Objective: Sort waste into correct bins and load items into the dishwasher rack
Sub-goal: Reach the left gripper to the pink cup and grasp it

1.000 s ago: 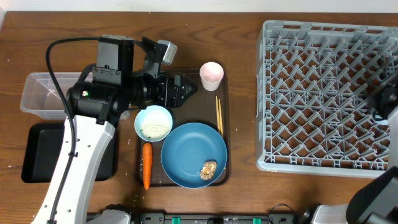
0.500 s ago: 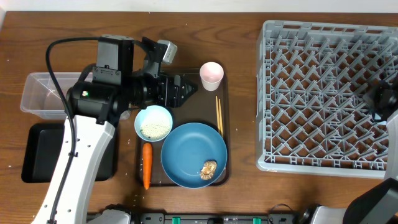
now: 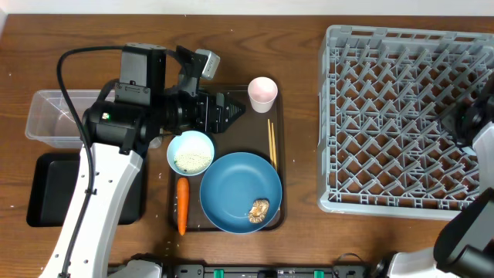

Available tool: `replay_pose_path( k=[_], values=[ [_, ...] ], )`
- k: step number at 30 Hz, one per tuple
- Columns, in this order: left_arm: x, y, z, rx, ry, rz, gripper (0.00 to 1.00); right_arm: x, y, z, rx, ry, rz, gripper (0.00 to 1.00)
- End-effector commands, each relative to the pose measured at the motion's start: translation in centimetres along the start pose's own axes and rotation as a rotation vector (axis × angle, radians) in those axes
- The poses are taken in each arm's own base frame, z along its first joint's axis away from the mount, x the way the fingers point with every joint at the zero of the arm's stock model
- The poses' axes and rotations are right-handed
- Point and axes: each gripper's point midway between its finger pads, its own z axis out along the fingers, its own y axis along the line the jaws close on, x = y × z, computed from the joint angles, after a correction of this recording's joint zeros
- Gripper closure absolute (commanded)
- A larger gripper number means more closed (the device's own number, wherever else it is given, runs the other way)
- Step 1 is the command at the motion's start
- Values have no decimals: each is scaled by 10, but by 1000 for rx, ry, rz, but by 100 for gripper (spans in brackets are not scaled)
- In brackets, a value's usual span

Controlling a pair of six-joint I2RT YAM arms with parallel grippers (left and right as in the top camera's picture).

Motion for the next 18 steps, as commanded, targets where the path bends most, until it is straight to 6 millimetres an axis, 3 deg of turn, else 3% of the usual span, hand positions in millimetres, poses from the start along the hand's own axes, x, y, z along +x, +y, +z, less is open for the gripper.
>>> replay_pose_path(
  k=[1,6,10,13,18],
  values=[
    [-6,-3,-5,-4,-20,21,27,5,-3,9,29,14,-36,87],
    [-6,-3,-5,-5,-21,21,27,-11,-15,-10,93,-58,-26,87],
    [-9,-3,-5,-4,-33,31,27,-27,-14,-40,59,-142,28,84],
    [-16,-3,-6,-11,-59,52,27,-36,-2,-69,-37,-202,47,69],
    [-30,22,-1,-170,-105,87,27,-36,40,-124,-328,-246,24,63]
  ],
)
